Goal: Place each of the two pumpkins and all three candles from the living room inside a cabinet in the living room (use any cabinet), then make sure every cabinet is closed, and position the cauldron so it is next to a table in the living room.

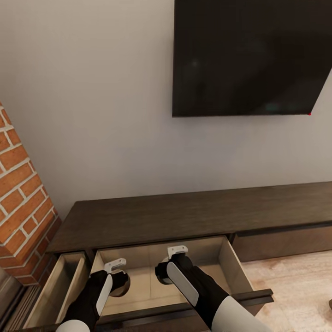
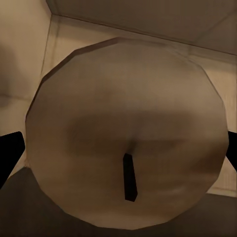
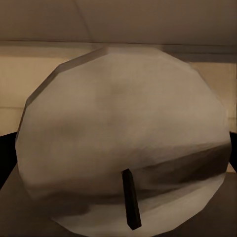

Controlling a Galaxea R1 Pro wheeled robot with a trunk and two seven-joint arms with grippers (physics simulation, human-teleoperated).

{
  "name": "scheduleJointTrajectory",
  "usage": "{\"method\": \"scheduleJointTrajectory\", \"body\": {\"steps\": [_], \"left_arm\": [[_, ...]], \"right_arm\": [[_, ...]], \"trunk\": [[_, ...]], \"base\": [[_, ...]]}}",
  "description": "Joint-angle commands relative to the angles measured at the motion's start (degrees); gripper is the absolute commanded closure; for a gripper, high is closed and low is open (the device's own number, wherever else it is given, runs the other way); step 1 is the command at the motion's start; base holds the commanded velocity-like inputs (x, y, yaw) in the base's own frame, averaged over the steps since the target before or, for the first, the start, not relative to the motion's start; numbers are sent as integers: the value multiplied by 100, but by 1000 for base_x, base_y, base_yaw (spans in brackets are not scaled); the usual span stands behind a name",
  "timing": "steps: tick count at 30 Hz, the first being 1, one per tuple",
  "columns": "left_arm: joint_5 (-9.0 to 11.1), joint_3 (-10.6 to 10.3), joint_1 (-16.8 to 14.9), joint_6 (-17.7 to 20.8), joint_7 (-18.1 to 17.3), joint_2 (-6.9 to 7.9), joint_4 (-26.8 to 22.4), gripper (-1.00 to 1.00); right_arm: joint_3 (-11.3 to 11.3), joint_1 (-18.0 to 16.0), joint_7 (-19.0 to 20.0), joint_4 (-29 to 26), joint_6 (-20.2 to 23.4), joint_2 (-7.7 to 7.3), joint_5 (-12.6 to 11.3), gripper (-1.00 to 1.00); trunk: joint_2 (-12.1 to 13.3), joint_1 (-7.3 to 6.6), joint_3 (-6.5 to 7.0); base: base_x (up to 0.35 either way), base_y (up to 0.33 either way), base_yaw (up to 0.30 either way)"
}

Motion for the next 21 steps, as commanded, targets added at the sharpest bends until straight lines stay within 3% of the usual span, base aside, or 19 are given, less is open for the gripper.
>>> {"method": "scheduleJointTrajectory", "body": {"steps": [1,11,21], "left_arm": [[-4,-1,-3,3,2,-6,-3,100],[-4,-15,-7,-6,7,-68,-48,100],[-4,-15,-8,-3,1,-78,-98,100]], "right_arm": [[-3,-1,5,2,-2,0,3,100],[-9,4,36,68,-62,0,11,100],[-9,4,39,262,-342,0,15,100]], "trunk": [[-42,22,-18],[-443,242,-198],[-443,242,-198]], "base": [[0,0,0],[0,0,0],[0,0,0]]}}
